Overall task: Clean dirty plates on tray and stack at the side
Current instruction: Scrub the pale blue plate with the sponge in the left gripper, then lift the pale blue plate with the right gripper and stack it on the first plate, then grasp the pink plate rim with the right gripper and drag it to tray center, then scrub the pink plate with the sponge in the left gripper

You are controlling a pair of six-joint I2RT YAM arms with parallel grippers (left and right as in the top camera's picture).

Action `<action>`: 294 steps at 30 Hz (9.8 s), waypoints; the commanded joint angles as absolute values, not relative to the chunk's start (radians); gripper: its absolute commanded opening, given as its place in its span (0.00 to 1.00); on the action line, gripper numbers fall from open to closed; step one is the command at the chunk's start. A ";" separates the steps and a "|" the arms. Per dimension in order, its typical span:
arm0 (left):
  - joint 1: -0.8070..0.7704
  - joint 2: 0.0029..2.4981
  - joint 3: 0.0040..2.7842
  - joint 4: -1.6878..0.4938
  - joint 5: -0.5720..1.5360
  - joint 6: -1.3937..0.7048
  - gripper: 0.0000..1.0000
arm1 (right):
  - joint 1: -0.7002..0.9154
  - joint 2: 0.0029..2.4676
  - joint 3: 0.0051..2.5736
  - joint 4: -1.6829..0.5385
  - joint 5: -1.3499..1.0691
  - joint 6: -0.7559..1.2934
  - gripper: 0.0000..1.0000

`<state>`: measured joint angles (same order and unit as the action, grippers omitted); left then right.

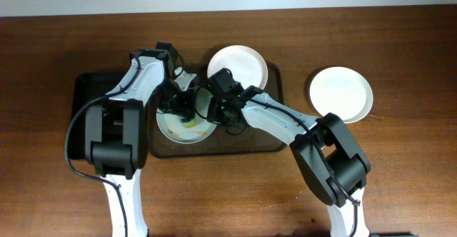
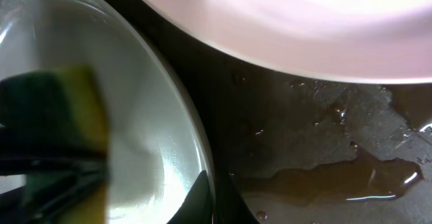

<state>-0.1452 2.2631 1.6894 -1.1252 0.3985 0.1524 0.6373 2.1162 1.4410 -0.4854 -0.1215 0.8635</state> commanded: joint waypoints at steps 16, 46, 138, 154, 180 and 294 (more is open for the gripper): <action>-0.187 2.341 1.652 -1.079 0.562 0.204 0.01 | 0.633 2.141 1.445 -0.490 -0.098 0.862 0.04; -0.056 2.341 1.650 -1.011 0.183 -0.122 0.01 | 0.615 2.141 1.445 -0.490 -0.158 0.846 0.04; 0.035 2.339 2.365 -1.407 0.261 -0.041 0.01 | -0.300 1.906 1.462 -0.867 0.082 0.396 0.04; 0.028 2.339 2.365 -1.407 0.265 -0.041 0.01 | 0.236 2.068 1.648 -0.704 -0.113 0.586 0.53; 0.026 2.340 2.360 -1.424 0.265 -0.041 0.01 | 0.426 2.226 1.649 -0.728 -0.228 0.626 0.38; -0.021 2.358 1.752 -1.096 0.038 -0.337 0.01 | 0.446 2.268 1.647 -0.691 -0.262 0.711 0.04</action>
<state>-0.0711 2.2997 1.7916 -0.9745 0.2584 -0.2592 0.4564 2.2456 1.6531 -0.6708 -0.3168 0.7002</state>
